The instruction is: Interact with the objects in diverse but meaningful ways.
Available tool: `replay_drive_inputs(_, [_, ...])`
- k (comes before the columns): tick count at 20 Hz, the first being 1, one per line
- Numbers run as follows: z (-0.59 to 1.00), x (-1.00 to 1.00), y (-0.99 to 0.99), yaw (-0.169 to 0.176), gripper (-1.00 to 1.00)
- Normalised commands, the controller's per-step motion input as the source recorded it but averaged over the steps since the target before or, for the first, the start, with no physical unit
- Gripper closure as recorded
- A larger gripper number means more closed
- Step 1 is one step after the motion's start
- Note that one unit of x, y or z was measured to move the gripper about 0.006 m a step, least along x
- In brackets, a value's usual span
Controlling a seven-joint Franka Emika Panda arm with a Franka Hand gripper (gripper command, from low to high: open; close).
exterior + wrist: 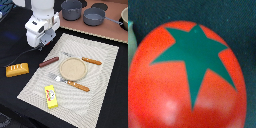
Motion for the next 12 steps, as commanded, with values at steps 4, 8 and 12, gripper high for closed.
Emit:
replay_drive_inputs(4, [0.08,-0.02,0.0,0.012,1.0])
replay_drive_inputs(8, [0.01,0.0,0.0,0.003,1.0])
replay_drive_inputs(12, [0.5,0.2,0.01,-0.017,1.0])
